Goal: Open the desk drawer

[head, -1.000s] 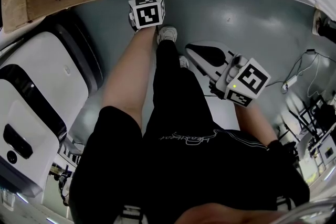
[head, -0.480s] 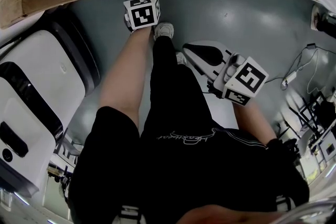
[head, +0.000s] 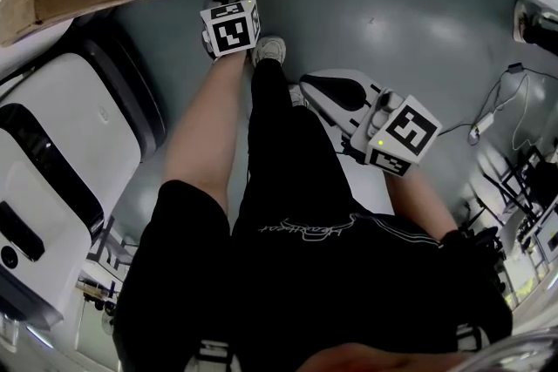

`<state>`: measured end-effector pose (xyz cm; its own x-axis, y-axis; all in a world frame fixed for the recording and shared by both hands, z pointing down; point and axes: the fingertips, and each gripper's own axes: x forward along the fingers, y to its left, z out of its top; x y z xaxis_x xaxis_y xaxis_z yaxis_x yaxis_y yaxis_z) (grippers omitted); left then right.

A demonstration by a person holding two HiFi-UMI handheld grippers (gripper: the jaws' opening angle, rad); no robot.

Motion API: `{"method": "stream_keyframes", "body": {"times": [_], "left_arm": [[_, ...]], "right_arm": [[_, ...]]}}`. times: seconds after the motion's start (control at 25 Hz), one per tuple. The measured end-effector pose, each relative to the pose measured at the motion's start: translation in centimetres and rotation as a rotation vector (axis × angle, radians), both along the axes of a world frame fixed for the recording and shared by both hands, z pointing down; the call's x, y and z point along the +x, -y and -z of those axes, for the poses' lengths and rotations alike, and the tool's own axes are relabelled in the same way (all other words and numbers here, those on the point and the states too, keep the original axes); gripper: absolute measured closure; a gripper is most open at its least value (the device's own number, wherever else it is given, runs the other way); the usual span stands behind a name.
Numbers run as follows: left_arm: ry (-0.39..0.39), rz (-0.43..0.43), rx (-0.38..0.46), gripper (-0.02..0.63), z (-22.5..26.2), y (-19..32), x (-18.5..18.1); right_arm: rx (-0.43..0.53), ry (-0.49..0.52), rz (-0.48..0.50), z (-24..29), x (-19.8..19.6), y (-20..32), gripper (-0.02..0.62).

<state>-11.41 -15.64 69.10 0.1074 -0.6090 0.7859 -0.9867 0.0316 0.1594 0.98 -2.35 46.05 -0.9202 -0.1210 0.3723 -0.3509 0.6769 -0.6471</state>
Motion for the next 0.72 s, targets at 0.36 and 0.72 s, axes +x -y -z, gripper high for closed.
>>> {"method": "stream_keyframes", "body": {"times": [0.36, 0.72], "left_arm": [[0.002, -0.006, -0.007, 0.529, 0.0, -2.2, 0.5], [-0.003, -0.010, -0.015, 0.529, -0.1, -4.3, 0.9]], "right_arm": [[0.008, 0.005, -0.013, 0.5, 0.4, -1.8, 0.589], [0.017, 0.009, -0.019, 1.0, 0.6, -2.9, 0.589]]}}
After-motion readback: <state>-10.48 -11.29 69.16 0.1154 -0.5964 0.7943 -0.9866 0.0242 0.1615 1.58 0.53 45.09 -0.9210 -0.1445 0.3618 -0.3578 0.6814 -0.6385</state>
